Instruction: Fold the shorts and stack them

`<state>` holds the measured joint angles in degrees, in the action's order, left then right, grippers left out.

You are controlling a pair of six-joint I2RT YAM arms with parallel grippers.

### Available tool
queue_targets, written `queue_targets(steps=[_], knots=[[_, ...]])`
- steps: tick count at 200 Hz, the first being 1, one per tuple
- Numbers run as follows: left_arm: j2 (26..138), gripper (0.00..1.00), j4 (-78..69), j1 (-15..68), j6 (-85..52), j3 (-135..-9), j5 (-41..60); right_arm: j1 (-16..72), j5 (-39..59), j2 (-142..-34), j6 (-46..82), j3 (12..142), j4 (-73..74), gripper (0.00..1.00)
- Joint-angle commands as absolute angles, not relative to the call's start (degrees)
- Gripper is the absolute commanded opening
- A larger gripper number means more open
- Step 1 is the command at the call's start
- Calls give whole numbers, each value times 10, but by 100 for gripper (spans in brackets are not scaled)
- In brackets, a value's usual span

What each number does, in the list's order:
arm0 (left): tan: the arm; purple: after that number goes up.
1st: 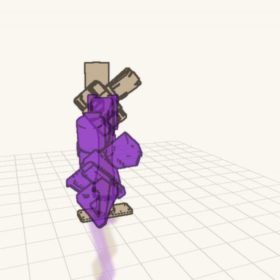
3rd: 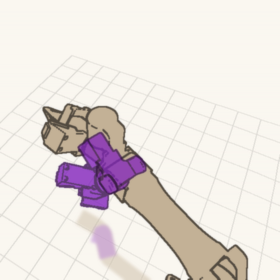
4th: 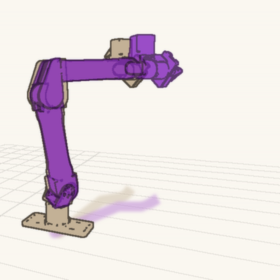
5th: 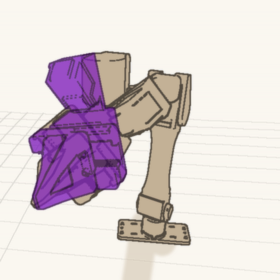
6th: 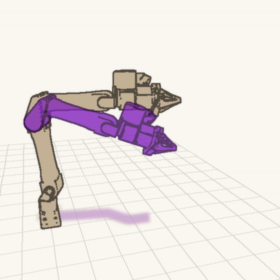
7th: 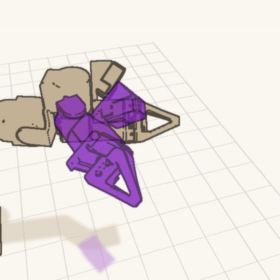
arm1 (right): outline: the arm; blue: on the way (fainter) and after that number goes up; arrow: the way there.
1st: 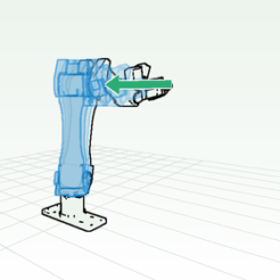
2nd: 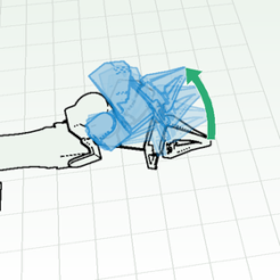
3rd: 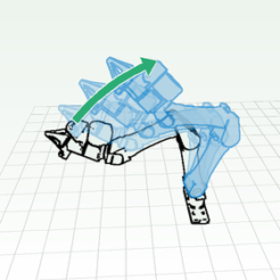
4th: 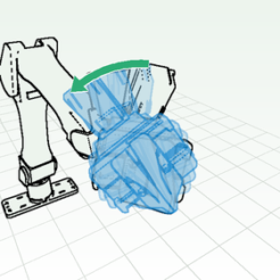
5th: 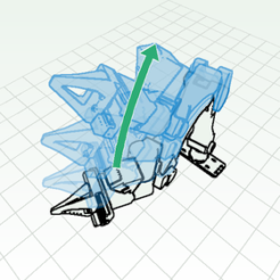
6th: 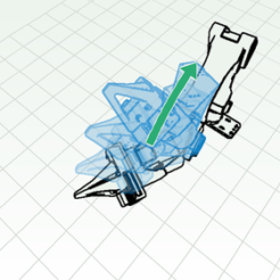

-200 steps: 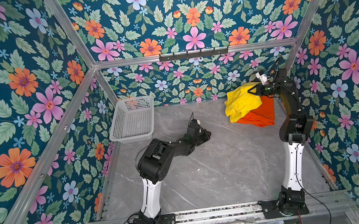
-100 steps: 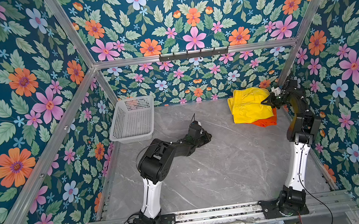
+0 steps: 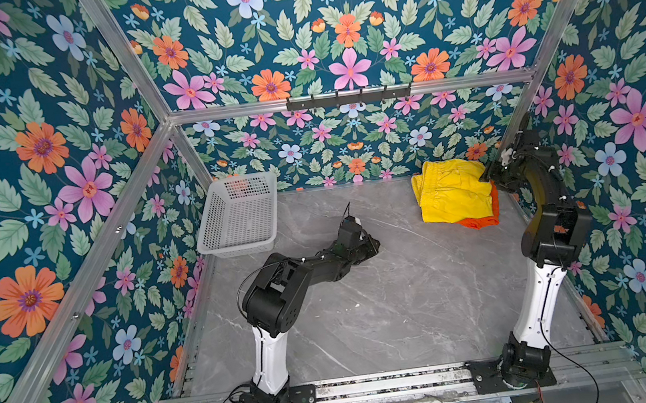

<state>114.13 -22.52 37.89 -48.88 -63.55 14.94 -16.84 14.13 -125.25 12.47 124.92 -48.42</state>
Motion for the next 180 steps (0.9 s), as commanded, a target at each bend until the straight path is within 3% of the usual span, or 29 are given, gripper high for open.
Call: queue_targets(steps=[1, 52, 91, 120, 158, 172, 180], knots=[[1131, 21, -220, 379, -473, -634, 138, -141, 125, -1217, 79, 1200, -410, 66], [1116, 22, -219, 378, -466, -621, 134, -100, 208, -1351, 64, 1283, -436, 65], [1089, 23, -201, 376, -449, -605, 115, -92, 193, -1430, 54, 1311, -489, 65], [1070, 32, -189, 374, -436, -597, 97, -92, 185, -1405, 54, 1227, -453, 65], [1007, 43, -153, 363, -397, -587, 49, -91, 179, -1273, 58, 1150, -408, 66], [963, 51, -137, 354, -375, -574, 14, -92, 172, -1204, 61, 1115, -392, 79], [933, 57, -134, 347, -360, -557, -12, -91, 164, -1159, 65, 1082, -373, 98]])
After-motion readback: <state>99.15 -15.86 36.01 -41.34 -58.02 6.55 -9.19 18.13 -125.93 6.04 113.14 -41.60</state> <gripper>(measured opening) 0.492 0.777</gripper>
